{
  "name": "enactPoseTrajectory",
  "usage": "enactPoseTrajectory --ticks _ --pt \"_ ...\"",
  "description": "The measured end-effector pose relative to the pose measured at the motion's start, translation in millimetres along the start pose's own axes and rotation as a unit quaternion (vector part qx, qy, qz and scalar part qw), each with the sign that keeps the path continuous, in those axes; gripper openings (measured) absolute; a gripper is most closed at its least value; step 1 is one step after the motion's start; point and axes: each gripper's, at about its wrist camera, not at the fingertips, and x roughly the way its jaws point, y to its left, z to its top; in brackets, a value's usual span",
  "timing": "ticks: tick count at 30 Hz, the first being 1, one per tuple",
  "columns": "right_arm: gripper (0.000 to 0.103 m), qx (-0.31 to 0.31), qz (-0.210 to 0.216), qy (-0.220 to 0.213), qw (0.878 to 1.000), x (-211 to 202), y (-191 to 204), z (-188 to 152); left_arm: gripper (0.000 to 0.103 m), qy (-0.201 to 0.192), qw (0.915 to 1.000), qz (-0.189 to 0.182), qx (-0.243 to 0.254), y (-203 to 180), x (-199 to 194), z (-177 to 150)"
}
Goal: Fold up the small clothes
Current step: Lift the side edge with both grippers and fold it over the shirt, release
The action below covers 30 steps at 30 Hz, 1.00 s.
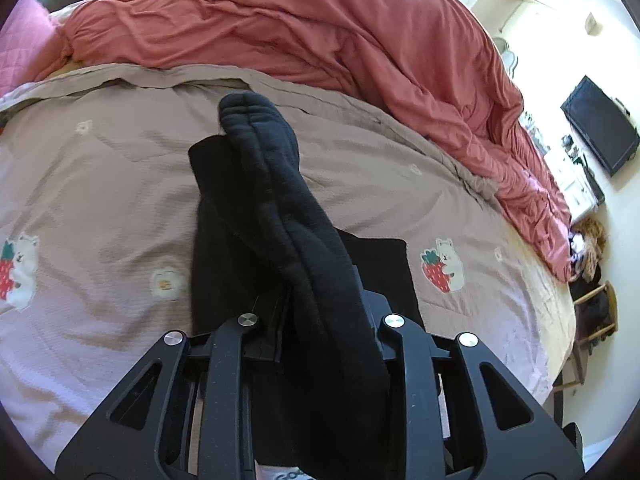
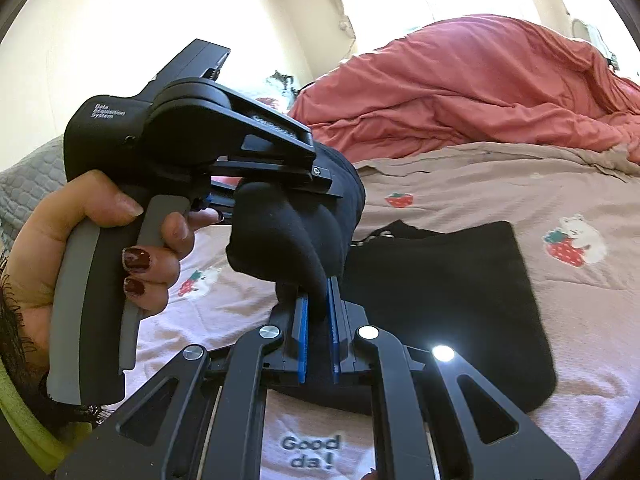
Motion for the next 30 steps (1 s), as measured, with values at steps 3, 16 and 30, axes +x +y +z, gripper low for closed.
enactPoseTrajectory --ticks 3,16,30 --pt "0.008 0.019 -0.009 0.004 1.0 -3.9 -12.7 -4.5 0.023 0.007 0.9999 0.003 0.015 -16.4 13.6 -1.3" --pt "0.011 0.13 -0.029 0.064 0.989 0.7 -67.2 -34.7 0.065 -0.032 0.9976 0.033 0.051 -15.8 4.5 -26.9" --pt "0.043 0.099 -0.061 0.061 0.991 -16.4 -66.8 -27.2 0.066 -0.067 0.9879 0.098 0.1 0.6 -21.5 -49.7"
